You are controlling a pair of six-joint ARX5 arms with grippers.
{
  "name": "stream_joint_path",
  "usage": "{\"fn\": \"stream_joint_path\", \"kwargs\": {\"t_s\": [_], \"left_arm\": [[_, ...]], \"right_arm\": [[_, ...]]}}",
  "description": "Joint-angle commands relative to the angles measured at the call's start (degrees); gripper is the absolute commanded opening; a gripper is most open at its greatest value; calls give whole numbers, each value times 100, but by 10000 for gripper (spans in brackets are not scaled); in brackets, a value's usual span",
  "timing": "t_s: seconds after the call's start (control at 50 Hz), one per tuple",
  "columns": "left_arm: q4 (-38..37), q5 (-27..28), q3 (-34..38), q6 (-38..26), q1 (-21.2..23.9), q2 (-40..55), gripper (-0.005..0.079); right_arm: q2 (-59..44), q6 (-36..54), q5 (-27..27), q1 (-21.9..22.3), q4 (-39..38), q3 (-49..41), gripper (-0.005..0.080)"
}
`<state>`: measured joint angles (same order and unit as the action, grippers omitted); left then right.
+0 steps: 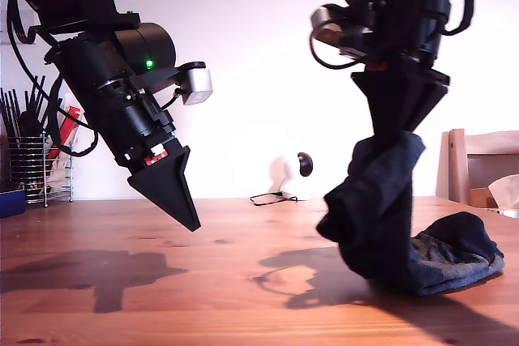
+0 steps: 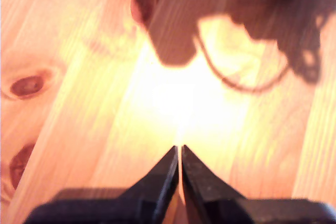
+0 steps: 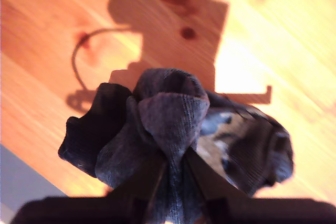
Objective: Fold the socks in front of you. After folding them, place them to the right side.
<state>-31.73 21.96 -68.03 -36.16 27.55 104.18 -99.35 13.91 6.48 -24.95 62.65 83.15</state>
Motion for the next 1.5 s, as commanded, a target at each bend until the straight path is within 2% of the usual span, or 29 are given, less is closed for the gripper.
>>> {"fn": "stream_joint_path", "kwargs": {"t_s": [0.0, 0.52, 0.9, 1.28, 1.48], "left_arm": [[13, 7, 15, 13, -7, -7, -19], [46, 7, 15, 13, -160, -7, -19], [44, 4, 15, 13, -232, -7, -19], [2, 4, 15, 13, -232, -7, -19], [2, 4, 15, 13, -236, -7, -19]], "right_arm": [[-44, -2, -24, 52, -13, 20, -12], [-50, 245, -260, 627, 94, -2, -12], [-116, 463, -317, 675, -693, -723, -12], [-212, 605, -1088, 859, -953, -997, -12], [-214, 627, -1158, 1032, -1034, -1139, 1]]}}
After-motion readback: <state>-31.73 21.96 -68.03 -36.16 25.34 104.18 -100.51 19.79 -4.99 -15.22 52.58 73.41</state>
